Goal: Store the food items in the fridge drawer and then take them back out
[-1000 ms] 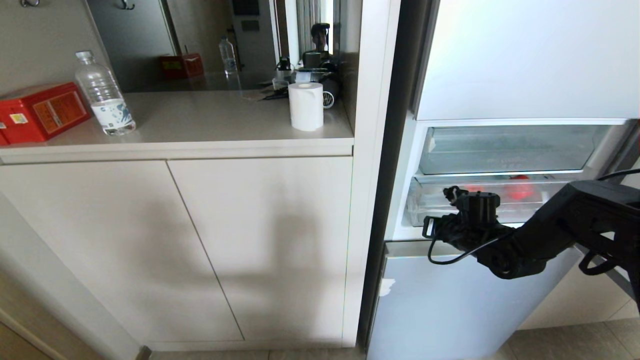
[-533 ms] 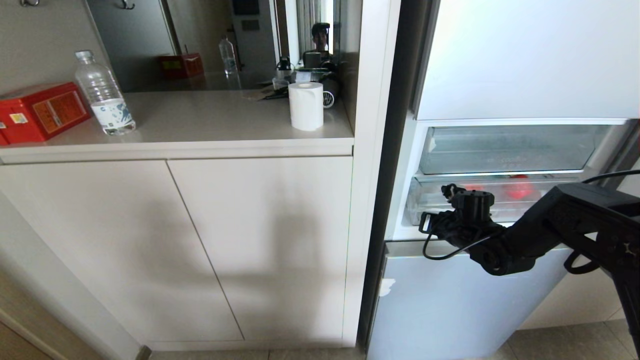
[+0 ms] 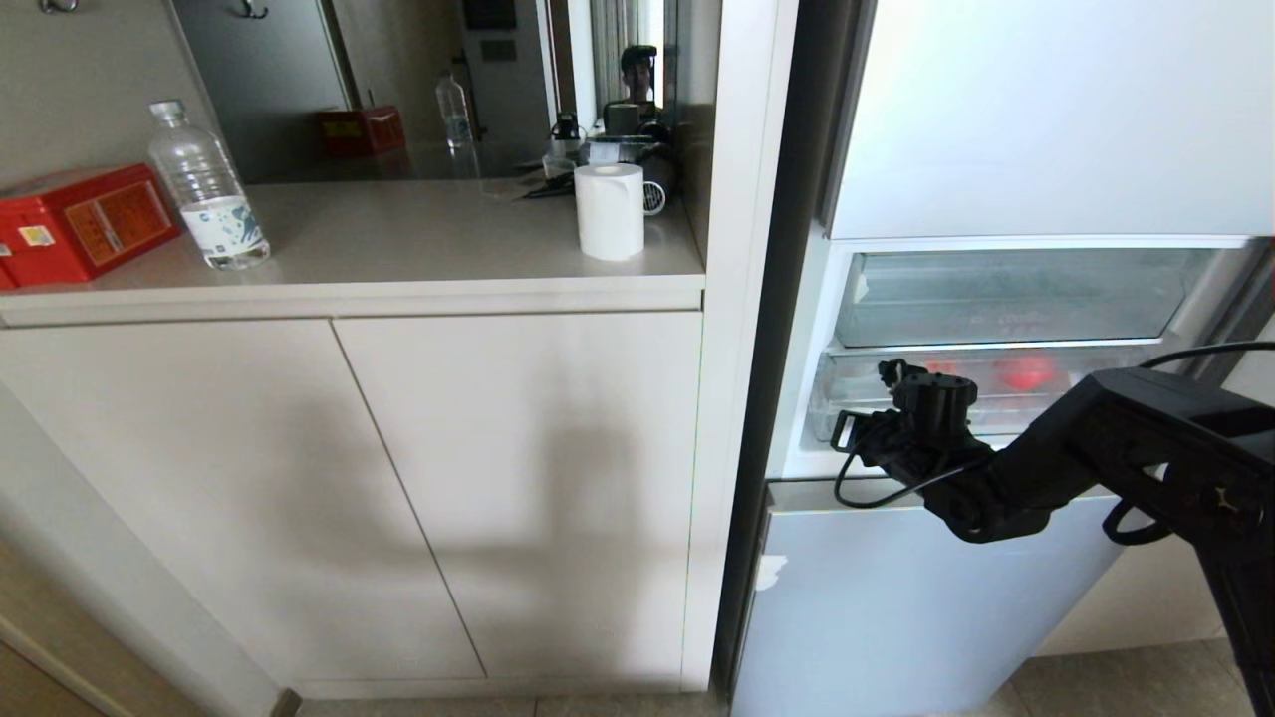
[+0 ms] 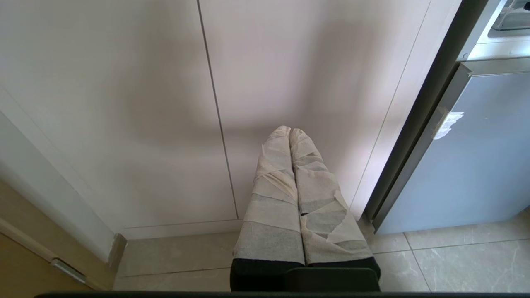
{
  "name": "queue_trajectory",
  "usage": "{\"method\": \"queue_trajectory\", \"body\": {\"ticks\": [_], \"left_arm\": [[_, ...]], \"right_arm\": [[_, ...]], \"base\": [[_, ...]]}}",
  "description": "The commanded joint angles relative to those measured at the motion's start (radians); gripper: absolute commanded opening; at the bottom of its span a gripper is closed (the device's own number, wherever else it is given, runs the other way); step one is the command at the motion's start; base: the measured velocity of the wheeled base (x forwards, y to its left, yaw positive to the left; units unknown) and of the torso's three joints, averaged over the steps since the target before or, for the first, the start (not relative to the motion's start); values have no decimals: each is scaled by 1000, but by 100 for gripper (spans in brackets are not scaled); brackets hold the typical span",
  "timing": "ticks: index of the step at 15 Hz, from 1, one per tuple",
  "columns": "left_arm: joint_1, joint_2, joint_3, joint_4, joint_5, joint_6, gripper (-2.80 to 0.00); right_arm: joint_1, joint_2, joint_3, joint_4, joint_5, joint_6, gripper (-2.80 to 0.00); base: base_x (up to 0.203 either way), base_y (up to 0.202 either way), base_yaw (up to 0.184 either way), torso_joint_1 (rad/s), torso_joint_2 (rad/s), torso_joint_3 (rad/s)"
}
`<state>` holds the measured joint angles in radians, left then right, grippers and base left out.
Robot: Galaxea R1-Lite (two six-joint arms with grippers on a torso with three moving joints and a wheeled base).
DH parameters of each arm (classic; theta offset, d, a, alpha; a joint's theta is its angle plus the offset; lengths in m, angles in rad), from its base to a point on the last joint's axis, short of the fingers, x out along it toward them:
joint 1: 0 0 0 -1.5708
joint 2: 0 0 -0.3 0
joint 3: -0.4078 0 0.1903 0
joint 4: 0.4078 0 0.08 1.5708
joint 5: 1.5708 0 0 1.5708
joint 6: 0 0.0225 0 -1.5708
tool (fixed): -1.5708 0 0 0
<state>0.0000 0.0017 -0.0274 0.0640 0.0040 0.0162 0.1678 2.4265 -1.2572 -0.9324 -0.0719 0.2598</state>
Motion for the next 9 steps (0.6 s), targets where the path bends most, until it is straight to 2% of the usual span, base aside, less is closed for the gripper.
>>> {"method": "queue_trajectory", "body": {"ticks": [1,6,9], "left_arm": [[0,1,0,0,1,-1,-280],[0,0,0,0,1,-1,-280],[0,1,0,0,1,1,-280]], "right_arm": [[10,10,3,-11,-9,2,-280],[10,-115,145,-11,-7,57,-280],[11,-249,309,-8,-3,59,-280]], "base": [[0,0,0,0,0,0],[0,0,0,0,0,0],[0,0,0,0,0,0]]}}
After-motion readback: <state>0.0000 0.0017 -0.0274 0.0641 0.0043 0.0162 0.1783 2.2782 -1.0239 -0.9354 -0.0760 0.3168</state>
